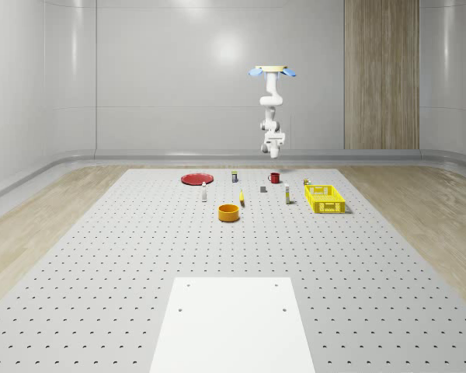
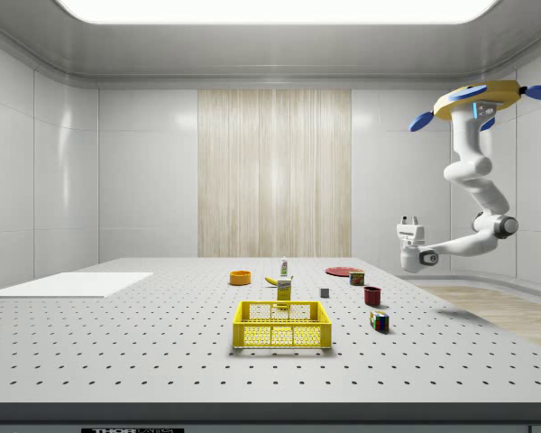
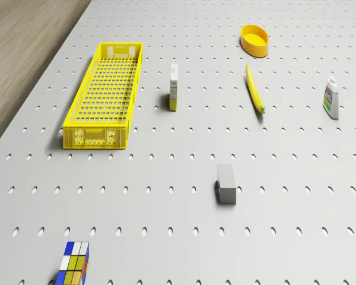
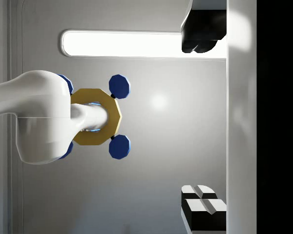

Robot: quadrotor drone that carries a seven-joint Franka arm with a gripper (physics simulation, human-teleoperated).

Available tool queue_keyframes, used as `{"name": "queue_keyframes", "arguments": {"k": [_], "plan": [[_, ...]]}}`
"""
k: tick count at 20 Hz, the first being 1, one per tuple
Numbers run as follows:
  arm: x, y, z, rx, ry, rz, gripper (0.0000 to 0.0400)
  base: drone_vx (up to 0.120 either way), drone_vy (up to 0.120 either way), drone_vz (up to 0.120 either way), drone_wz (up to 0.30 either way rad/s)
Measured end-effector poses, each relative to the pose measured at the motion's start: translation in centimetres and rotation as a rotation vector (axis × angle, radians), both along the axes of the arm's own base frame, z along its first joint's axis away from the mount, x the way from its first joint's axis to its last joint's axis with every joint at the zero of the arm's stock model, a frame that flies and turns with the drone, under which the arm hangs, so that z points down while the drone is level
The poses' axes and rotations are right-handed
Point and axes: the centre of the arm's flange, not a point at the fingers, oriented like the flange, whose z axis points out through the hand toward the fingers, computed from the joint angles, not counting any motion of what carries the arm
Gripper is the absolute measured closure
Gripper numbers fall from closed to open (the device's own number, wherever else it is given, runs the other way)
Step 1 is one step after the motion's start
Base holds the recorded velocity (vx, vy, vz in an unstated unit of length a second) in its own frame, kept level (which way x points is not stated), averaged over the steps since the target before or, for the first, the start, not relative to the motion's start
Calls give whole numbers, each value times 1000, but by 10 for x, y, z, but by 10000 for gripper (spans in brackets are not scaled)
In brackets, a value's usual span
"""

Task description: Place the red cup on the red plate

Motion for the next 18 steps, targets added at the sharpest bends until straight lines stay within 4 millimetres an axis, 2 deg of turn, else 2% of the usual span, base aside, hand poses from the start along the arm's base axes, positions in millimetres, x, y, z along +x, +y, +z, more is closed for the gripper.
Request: {"name": "queue_keyframes", "arguments": {"k": [3,5,7,18], "plan": [[0,0,0,-1,-2,0,0,120,-13,0,0],[0,0,0,-3,-4,0,0,120,-120,0,0],[-1,1,0,-5,-5,0,0,60,0,0,0],[-1,4,0,-45,-14,-1,0,120,0,0,0]]}}
